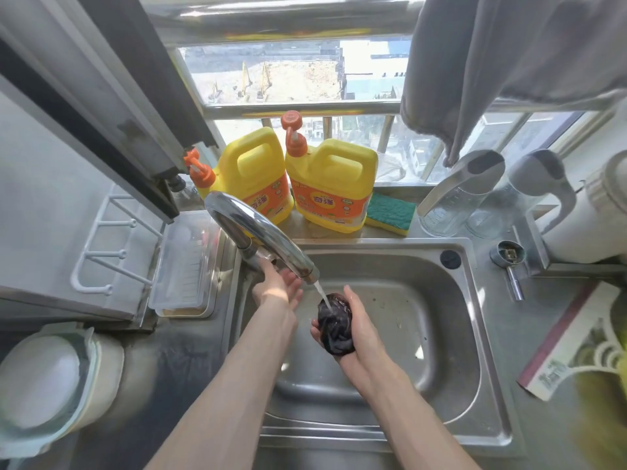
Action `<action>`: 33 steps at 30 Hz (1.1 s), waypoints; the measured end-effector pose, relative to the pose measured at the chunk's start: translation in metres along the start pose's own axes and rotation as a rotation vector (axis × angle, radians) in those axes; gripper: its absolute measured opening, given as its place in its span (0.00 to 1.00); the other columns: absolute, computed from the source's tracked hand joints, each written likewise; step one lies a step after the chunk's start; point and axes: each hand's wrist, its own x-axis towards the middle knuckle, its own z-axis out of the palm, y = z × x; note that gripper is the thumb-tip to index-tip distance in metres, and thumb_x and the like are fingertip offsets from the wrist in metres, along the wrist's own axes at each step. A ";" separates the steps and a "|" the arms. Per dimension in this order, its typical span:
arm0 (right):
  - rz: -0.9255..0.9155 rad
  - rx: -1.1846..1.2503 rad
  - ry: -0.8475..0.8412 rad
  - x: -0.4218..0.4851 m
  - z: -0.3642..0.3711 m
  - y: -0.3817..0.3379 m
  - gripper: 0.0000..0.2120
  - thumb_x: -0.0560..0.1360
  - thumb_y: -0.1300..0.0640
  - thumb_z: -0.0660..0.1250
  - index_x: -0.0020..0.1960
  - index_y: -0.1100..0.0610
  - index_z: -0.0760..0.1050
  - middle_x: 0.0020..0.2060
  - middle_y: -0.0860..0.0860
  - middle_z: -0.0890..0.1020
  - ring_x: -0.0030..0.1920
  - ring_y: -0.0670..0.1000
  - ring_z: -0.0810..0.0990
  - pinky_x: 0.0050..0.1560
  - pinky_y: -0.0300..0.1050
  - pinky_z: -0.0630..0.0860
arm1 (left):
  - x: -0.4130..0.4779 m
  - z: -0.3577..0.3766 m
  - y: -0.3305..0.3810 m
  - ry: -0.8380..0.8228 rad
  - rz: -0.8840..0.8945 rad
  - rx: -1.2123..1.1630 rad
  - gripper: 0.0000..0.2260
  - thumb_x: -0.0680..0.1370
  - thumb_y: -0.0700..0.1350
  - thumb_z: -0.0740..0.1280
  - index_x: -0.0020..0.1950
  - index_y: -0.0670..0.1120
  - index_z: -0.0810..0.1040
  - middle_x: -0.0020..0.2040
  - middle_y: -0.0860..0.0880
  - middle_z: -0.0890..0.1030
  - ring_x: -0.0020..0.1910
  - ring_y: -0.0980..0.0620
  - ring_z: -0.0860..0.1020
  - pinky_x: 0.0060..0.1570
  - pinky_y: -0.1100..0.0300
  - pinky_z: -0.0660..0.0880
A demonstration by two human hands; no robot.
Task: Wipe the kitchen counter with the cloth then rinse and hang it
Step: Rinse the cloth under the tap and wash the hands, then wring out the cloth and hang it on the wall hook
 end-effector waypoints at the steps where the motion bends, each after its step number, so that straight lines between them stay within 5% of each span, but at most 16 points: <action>1: -0.004 -0.009 0.002 0.000 0.000 -0.001 0.23 0.77 0.42 0.73 0.55 0.62 0.79 0.46 0.63 0.85 0.43 0.59 0.83 0.51 0.57 0.85 | -0.005 -0.004 -0.008 -0.053 -0.022 0.060 0.19 0.82 0.60 0.63 0.55 0.43 0.78 0.45 0.46 0.86 0.46 0.47 0.84 0.47 0.50 0.82; 3: -0.036 -0.063 0.021 0.002 0.001 -0.001 0.23 0.74 0.41 0.76 0.51 0.61 0.81 0.44 0.63 0.85 0.39 0.59 0.84 0.49 0.58 0.84 | -0.016 -0.011 -0.025 -0.163 -0.064 0.246 0.20 0.81 0.60 0.64 0.64 0.47 0.76 0.55 0.45 0.84 0.56 0.45 0.83 0.57 0.44 0.80; 5: -0.129 -0.181 0.080 0.004 0.002 0.002 0.17 0.75 0.43 0.75 0.46 0.57 0.83 0.44 0.62 0.88 0.41 0.61 0.86 0.53 0.64 0.83 | -0.030 -0.012 -0.043 -0.295 -0.131 0.386 0.19 0.80 0.63 0.63 0.59 0.51 0.81 0.54 0.47 0.85 0.56 0.45 0.83 0.58 0.43 0.79; 7: -0.332 -0.411 0.172 0.006 -0.001 0.005 0.12 0.79 0.46 0.71 0.44 0.54 0.82 0.42 0.56 0.88 0.47 0.59 0.87 0.57 0.61 0.82 | -0.049 -0.008 -0.058 -0.417 -0.252 0.325 0.21 0.79 0.65 0.62 0.47 0.50 0.84 0.44 0.48 0.87 0.48 0.46 0.84 0.50 0.50 0.80; 9: -0.567 -0.638 0.203 -0.001 -0.005 0.006 0.06 0.82 0.51 0.67 0.54 0.52 0.80 0.42 0.48 0.85 0.51 0.56 0.85 0.57 0.54 0.80 | -0.057 -0.004 -0.068 -0.501 -0.305 0.156 0.21 0.81 0.64 0.61 0.46 0.49 0.83 0.39 0.48 0.85 0.42 0.48 0.82 0.42 0.56 0.78; 12: -0.733 -0.880 0.181 -0.013 -0.011 0.008 0.23 0.81 0.54 0.66 0.74 0.52 0.65 0.48 0.47 0.81 0.52 0.52 0.81 0.58 0.51 0.76 | -0.051 0.002 -0.076 -0.516 -0.342 0.016 0.25 0.83 0.63 0.55 0.48 0.45 0.82 0.36 0.45 0.83 0.36 0.47 0.82 0.37 0.59 0.79; 14: -0.735 -0.889 0.176 -0.017 -0.015 0.013 0.32 0.79 0.56 0.68 0.78 0.51 0.57 0.50 0.47 0.81 0.52 0.51 0.81 0.58 0.49 0.75 | -0.044 0.002 -0.079 -0.482 -0.351 -0.007 0.26 0.85 0.62 0.52 0.53 0.44 0.81 0.39 0.43 0.84 0.36 0.46 0.83 0.35 0.59 0.81; 18: -0.679 -0.939 0.161 -0.028 -0.029 0.019 0.05 0.79 0.51 0.67 0.54 0.50 0.78 0.51 0.46 0.79 0.58 0.46 0.76 0.63 0.48 0.73 | -0.045 0.001 -0.084 -0.406 -0.320 -0.040 0.21 0.86 0.59 0.53 0.52 0.46 0.77 0.35 0.44 0.85 0.35 0.46 0.83 0.36 0.55 0.80; 20: -0.702 -0.920 0.155 -0.035 -0.034 0.020 0.13 0.80 0.45 0.68 0.44 0.53 0.81 0.56 0.46 0.76 0.59 0.36 0.74 0.62 0.43 0.70 | -0.051 0.000 -0.087 -0.432 -0.330 -0.109 0.23 0.85 0.62 0.51 0.53 0.45 0.76 0.36 0.42 0.86 0.33 0.44 0.84 0.37 0.53 0.78; 22: -0.839 -0.929 0.170 -0.038 -0.035 0.020 0.16 0.81 0.43 0.66 0.42 0.53 0.80 0.56 0.43 0.78 0.60 0.37 0.77 0.61 0.45 0.73 | -0.053 -0.005 -0.090 -0.470 -0.369 -0.181 0.29 0.84 0.64 0.50 0.52 0.42 0.79 0.38 0.41 0.85 0.35 0.44 0.85 0.40 0.52 0.78; 24: -0.921 -0.954 0.125 -0.037 -0.038 0.019 0.08 0.83 0.47 0.63 0.54 0.47 0.81 0.54 0.42 0.81 0.58 0.42 0.80 0.60 0.47 0.76 | -0.055 -0.012 -0.092 -0.516 -0.401 -0.242 0.32 0.83 0.66 0.50 0.53 0.40 0.81 0.43 0.40 0.84 0.45 0.42 0.84 0.50 0.50 0.78; 26: -0.887 -0.968 0.014 -0.039 -0.041 0.013 0.20 0.83 0.55 0.63 0.74 0.42 0.71 0.57 0.40 0.83 0.60 0.38 0.80 0.64 0.39 0.75 | -0.057 -0.016 -0.092 -0.516 -0.417 -0.246 0.31 0.83 0.65 0.52 0.54 0.40 0.81 0.47 0.39 0.84 0.51 0.41 0.82 0.57 0.49 0.76; 27: -0.860 -0.964 0.006 -0.039 -0.042 0.011 0.24 0.82 0.58 0.63 0.76 0.43 0.69 0.57 0.40 0.84 0.60 0.37 0.80 0.65 0.38 0.75 | -0.060 -0.016 -0.091 -0.505 -0.421 -0.236 0.31 0.83 0.65 0.53 0.54 0.40 0.80 0.46 0.39 0.83 0.51 0.41 0.81 0.57 0.49 0.76; 30: -0.867 -0.983 0.068 -0.038 -0.044 0.016 0.13 0.78 0.61 0.65 0.55 0.49 0.85 0.49 0.38 0.86 0.55 0.38 0.82 0.60 0.43 0.79 | -0.058 -0.014 -0.090 -0.430 -0.395 -0.205 0.32 0.82 0.66 0.53 0.48 0.38 0.78 0.40 0.40 0.82 0.44 0.42 0.82 0.48 0.49 0.80; 33: -0.903 -0.921 0.029 -0.040 -0.044 0.026 0.06 0.76 0.55 0.70 0.44 0.51 0.87 0.46 0.39 0.86 0.54 0.39 0.83 0.56 0.36 0.78 | -0.058 -0.012 -0.088 -0.410 -0.418 -0.254 0.29 0.83 0.66 0.52 0.45 0.41 0.74 0.37 0.42 0.77 0.39 0.44 0.78 0.39 0.53 0.82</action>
